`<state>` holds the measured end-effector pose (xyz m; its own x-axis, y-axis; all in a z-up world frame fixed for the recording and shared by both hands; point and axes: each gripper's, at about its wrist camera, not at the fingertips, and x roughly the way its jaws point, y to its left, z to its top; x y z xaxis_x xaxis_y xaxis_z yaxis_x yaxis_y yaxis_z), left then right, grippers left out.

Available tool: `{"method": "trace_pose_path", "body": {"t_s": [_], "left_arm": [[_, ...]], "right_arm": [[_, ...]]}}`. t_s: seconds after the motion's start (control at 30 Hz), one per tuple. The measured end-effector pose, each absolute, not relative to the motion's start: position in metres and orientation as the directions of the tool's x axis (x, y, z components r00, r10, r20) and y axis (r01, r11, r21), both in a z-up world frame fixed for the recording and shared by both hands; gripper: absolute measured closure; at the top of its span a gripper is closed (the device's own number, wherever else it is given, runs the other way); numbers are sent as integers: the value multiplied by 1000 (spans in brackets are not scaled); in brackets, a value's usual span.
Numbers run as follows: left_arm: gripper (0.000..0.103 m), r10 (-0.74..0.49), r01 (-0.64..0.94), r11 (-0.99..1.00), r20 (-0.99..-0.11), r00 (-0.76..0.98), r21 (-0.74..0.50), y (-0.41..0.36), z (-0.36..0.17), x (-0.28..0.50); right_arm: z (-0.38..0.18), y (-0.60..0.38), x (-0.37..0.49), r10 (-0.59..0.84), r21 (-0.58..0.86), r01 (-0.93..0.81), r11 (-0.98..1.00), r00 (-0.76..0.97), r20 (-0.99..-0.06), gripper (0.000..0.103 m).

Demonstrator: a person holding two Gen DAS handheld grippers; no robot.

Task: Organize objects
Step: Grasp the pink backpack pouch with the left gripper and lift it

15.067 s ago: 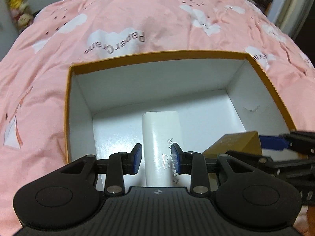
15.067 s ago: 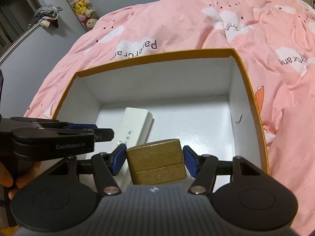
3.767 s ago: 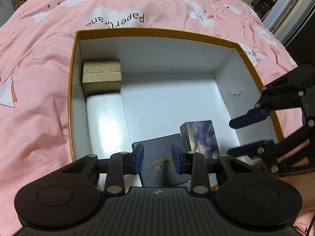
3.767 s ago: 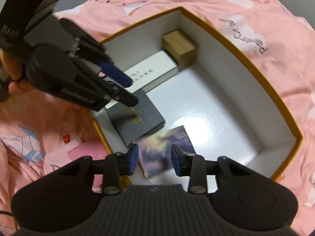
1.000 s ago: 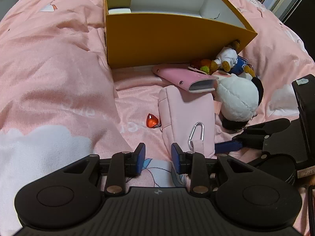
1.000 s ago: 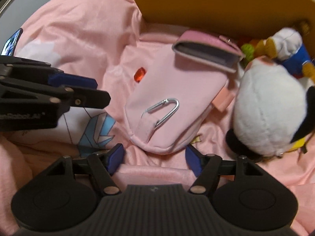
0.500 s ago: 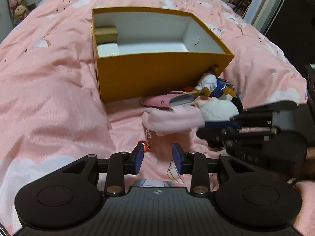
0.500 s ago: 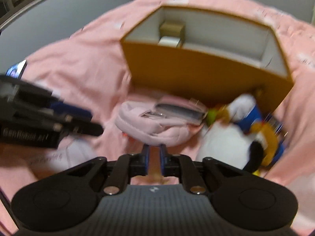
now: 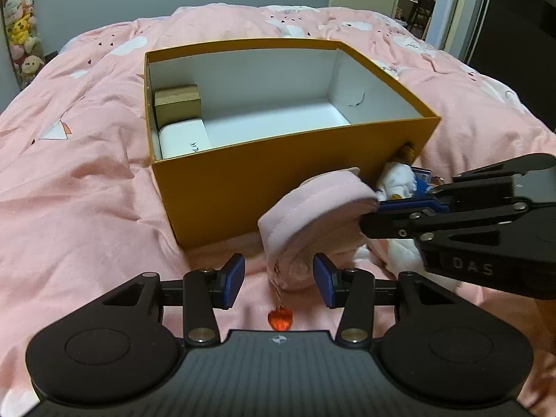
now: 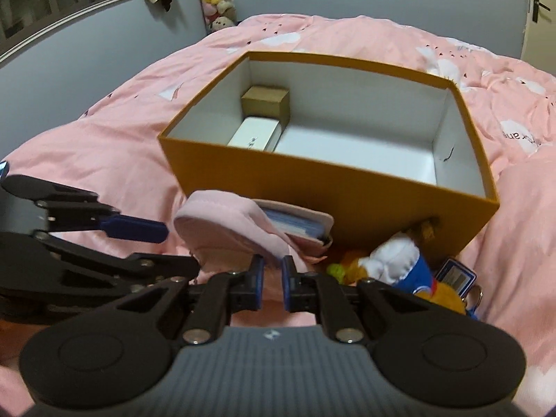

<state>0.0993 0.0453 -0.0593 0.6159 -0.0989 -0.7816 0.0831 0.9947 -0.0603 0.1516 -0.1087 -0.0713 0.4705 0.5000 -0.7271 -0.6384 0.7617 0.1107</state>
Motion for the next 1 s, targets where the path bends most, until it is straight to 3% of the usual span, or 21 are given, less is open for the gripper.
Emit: {"method": "trace_pose_path", "body": {"t_s": [0.33, 0.47, 0.57, 0.63, 0.7, 0.87, 1.0], "left_arm": [[54, -128, 62, 991, -728, 673, -117, 36, -75, 106], [73, -138, 69, 990, -722, 678, -124, 34, -74, 105], [77, -143, 82, 990, -729, 669, -119, 34, -67, 102], [78, -132, 87, 991, -742, 657, -99, 33, -58, 97], [78, -119, 77, 993, -757, 642, -90, 35, -49, 91], [79, -140, 4, 987, -830, 540, -163, 55, -30, 78], [79, -102, -48, 988, -863, 494, -144, 68, -32, 72]], "right_arm": [[-86, -111, 169, 476, 144, -580, 802, 475, -740, 90], [-87, -112, 169, 483, 154, -577, 802, 474, -736, 89], [-83, -113, 165, 488, 143, -589, 796, 482, -728, 88], [-78, -115, 160, 496, 136, -601, 787, 487, -719, 83], [-72, -119, 154, 510, 130, -618, 775, 493, -705, 70], [-62, -121, 142, 559, 142, -668, 730, 466, -685, 61], [-63, -114, 132, 550, 75, -706, 704, 476, -686, 59]]}}
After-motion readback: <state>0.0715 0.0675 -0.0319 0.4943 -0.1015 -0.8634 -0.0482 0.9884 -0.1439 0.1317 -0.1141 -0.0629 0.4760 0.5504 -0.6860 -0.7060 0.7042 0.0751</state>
